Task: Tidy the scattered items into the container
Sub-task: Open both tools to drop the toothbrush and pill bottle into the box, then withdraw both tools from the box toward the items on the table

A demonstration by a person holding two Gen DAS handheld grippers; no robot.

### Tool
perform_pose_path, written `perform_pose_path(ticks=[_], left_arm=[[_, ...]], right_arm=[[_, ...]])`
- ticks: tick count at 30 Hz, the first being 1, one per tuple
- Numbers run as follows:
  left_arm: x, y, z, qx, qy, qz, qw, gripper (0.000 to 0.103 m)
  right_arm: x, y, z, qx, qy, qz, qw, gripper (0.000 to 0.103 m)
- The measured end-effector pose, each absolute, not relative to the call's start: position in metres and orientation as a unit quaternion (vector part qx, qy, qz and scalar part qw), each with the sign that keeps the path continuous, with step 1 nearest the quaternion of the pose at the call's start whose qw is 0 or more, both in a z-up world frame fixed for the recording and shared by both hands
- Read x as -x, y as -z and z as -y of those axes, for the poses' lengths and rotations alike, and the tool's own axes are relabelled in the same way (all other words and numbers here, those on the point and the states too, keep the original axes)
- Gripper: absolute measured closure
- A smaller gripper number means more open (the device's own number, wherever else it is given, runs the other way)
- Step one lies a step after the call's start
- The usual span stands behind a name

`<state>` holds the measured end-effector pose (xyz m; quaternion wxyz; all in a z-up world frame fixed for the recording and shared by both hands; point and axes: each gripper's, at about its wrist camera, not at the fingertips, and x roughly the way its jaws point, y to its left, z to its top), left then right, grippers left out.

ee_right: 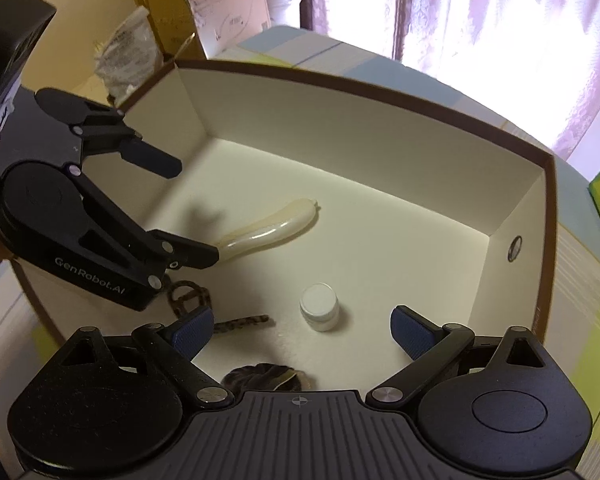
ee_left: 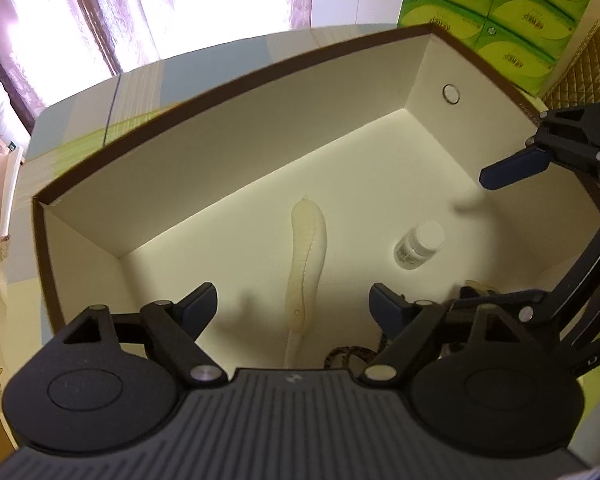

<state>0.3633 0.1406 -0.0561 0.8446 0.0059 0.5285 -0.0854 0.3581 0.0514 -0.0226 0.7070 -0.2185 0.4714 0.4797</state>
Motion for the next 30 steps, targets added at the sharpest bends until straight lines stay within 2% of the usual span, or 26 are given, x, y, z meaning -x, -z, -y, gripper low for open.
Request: perform_pose_path(ticks=[8,30], left_arm=[[-0.338,0.031,-0.133,0.0,0.063,-0.521,0.851,0.015],[-0.25,-0.031,-0.115,0.019,0.01,-0.482,0.876,0.013]], right_arm=[[-0.342,0.0,-0.034,0.21,-0.478,-0.457,0.721,0.003],[-0.283,-0.055,0.024,0.16,-0.475,-0.407,0.763,0.003]])
